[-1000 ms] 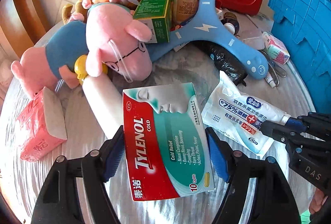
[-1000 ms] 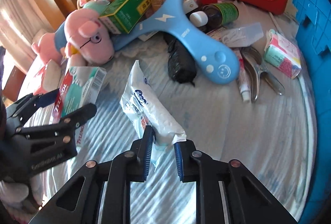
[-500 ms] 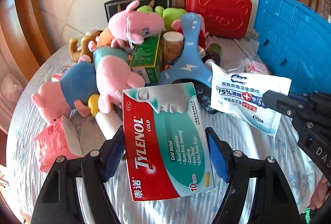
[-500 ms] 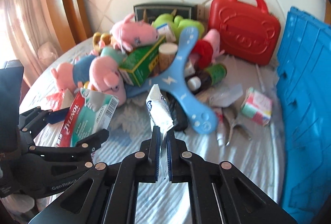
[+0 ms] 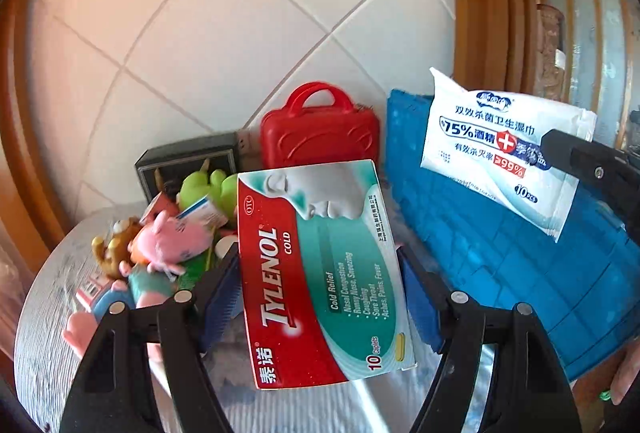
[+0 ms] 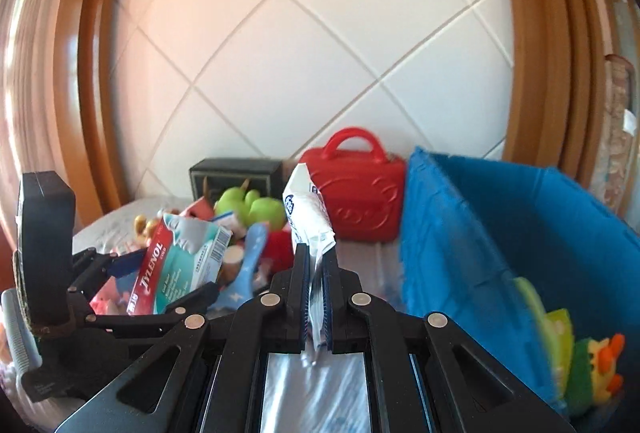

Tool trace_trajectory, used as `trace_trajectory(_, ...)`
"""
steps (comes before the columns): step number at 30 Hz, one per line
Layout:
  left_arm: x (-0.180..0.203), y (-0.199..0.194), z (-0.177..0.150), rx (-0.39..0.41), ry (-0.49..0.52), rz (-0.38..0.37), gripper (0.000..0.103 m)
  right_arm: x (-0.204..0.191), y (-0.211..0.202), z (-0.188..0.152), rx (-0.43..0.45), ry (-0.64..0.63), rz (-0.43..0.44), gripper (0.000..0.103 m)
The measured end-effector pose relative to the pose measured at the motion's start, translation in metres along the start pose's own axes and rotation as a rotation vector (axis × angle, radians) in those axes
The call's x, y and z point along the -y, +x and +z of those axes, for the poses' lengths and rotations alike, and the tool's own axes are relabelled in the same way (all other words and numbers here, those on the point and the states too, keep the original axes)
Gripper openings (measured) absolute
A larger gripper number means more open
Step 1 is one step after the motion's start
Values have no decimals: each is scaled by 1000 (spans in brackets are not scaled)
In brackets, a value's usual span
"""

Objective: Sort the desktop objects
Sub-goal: 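Lift the Tylenol box and wipes packet and carry both over the crate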

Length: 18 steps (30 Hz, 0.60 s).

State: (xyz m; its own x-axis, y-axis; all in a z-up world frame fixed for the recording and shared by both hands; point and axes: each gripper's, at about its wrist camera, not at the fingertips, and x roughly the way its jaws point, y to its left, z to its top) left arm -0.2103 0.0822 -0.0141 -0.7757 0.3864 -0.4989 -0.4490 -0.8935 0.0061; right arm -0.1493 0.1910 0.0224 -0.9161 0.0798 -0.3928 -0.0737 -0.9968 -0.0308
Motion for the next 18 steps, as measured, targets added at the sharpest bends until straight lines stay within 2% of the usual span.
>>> trace_trajectory(7, 109, -15, 55, 121, 99, -175, 74, 83, -75, 18, 138, 58, -248, 6)
trace_trajectory(13, 196, -16, 76, 139, 163, -275, 74, 154, -103, 4, 142, 102, -438, 6)
trace_trajectory(18, 241, -12, 83, 109, 185, -306, 74, 203, -114, -11, 118, 143, -492, 6)
